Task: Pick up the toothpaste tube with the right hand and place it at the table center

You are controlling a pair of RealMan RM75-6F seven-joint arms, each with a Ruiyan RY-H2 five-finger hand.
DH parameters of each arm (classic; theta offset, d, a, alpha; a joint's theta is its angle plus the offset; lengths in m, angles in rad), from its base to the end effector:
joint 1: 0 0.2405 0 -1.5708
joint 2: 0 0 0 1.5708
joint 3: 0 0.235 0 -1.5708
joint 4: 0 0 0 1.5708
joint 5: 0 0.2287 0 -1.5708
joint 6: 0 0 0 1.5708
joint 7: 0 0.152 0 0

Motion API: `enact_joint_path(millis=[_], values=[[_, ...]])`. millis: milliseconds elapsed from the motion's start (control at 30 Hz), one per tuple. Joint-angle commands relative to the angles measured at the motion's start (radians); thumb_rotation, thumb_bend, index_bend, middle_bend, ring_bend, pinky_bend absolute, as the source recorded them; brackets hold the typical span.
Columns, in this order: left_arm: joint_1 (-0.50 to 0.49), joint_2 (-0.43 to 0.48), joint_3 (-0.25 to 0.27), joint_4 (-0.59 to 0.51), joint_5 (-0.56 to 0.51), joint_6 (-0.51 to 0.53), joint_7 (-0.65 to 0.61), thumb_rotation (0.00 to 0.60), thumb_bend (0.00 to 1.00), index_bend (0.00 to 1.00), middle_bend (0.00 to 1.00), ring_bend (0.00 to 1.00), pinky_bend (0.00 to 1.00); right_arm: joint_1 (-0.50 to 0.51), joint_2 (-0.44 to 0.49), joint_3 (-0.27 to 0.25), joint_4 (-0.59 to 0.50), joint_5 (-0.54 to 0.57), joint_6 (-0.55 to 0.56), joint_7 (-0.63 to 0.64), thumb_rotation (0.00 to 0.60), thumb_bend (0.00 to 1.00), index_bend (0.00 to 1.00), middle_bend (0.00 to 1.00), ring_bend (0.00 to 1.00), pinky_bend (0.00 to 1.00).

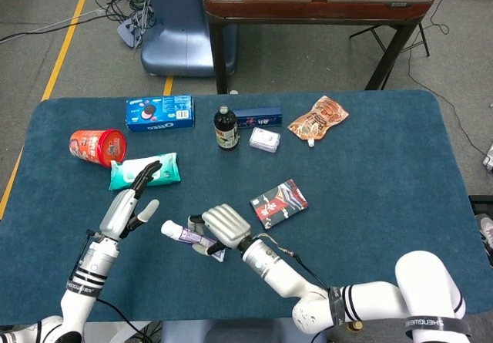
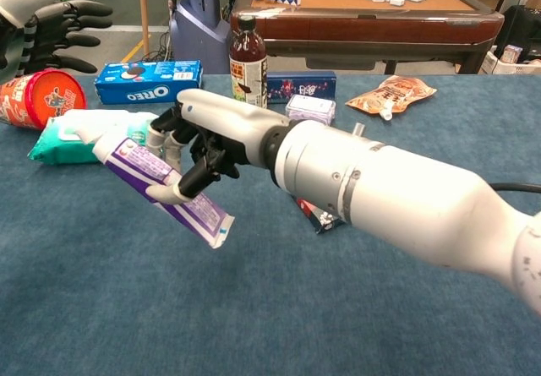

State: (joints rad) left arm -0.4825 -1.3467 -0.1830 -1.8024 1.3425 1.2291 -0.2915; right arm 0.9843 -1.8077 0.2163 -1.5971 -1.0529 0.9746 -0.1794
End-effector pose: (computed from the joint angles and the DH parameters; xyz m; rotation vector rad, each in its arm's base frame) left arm -0.1366 0.2839 0.0422 -1.4213 -1.4632 -1.5400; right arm 0.0268 -0.2749 -0.1041 2.0597 -1.3050 1.3433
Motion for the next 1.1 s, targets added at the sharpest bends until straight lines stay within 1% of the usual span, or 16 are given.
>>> enact_joint_path(millis=[33, 333, 667, 933, 1100], values=[[-0.001, -0.006, -0.001, -0.001, -0.001, -0.005, -0.007, 0.000, 0.15, 0.00, 0.00, 0.00, 0.10, -0.009, -0.039, 0.008, 0.044, -0.042, 0.022, 0.016, 0.600, 0.99, 0.91, 0.79, 0.76, 0.79], [-0.007, -0.034, -0.013, 0.008, -0.015, -0.022, -0.033, 0.000, 0.15, 0.00, 0.00, 0.00, 0.10, -0.014, -0.095, 0.033, 0.095, -0.081, 0.017, 0.049, 0.600, 0.99, 0.91, 0.80, 0.76, 0.79], [-0.009, -0.052, -0.017, 0.007, -0.027, -0.040, -0.046, 0.000, 0.15, 0.00, 0.00, 0.00, 0.10, -0.008, -0.132, 0.061, 0.128, -0.095, 0.005, 0.040, 0.600, 0.98, 0.92, 0.80, 0.77, 0.79], [-0.017, -0.075, -0.028, 0.011, -0.035, -0.047, -0.043, 0.000, 0.15, 0.00, 0.00, 0.00, 0.10, 0.003, -0.160, 0.093, 0.140, -0.070, -0.007, 0.006, 0.600, 0.99, 0.92, 0.80, 0.77, 0.79], [-0.017, -0.084, -0.026, 0.015, -0.031, -0.049, -0.044, 0.000, 0.15, 0.00, 0.00, 0.00, 0.10, 0.008, -0.166, 0.109, 0.143, -0.046, -0.019, -0.012, 0.600, 0.98, 0.92, 0.80, 0.77, 0.79]])
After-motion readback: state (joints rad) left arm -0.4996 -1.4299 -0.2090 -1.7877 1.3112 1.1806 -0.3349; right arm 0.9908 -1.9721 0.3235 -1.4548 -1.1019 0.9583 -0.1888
